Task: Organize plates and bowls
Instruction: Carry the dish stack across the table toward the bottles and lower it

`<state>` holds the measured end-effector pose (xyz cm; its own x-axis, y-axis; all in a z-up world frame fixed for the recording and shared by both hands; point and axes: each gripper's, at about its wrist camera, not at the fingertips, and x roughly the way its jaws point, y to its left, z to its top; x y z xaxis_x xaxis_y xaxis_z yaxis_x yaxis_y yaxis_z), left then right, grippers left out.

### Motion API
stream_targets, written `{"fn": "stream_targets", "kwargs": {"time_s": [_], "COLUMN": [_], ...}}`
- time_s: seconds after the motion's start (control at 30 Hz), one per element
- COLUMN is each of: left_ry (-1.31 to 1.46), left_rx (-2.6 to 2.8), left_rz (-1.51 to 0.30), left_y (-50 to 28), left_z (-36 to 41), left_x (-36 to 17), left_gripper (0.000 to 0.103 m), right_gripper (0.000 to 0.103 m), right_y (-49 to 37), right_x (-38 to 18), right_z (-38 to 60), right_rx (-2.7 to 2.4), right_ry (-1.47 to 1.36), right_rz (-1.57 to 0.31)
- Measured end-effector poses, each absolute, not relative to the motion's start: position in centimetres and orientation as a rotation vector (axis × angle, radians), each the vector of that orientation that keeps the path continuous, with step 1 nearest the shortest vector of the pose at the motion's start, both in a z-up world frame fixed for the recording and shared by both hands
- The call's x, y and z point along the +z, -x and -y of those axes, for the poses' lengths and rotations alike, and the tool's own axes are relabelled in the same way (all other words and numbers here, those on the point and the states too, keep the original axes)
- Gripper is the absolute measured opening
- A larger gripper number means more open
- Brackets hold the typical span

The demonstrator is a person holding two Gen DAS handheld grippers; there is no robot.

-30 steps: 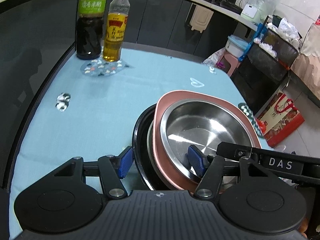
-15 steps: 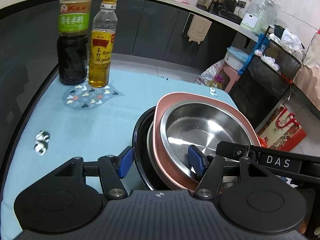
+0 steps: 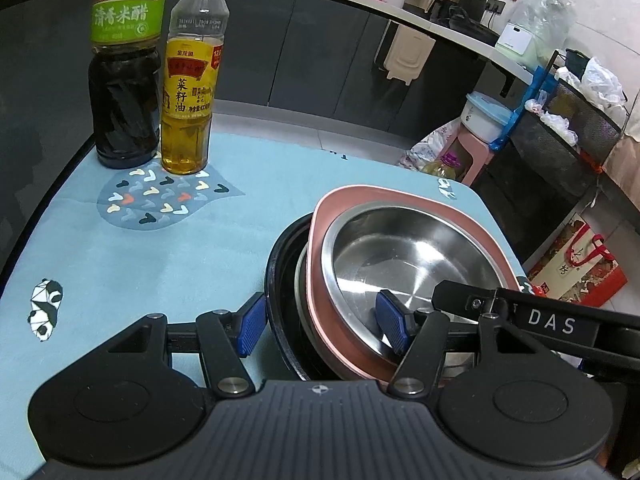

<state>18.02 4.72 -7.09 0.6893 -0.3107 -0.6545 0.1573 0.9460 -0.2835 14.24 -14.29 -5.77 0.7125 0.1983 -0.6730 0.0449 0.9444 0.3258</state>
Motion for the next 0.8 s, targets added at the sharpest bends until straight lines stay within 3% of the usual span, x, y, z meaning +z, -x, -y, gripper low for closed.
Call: {"fn": "stream_targets", "kwargs": {"time_s": [0.8], "left_ry": [0.235], "left_rx": [-0.252], "left_rz": [-0.748], "left_y": [-20.0], "left_z": [-5.2], "left_x": [-8.5], "left_gripper": [0.057], "right_gripper": [0.052], "right_y": [-15.7], "right_x": [-7.2], "right_z": [15.0], "right_rx": [0.085], "right_ry": [-0.358], "right_rz": [-0.786]}}
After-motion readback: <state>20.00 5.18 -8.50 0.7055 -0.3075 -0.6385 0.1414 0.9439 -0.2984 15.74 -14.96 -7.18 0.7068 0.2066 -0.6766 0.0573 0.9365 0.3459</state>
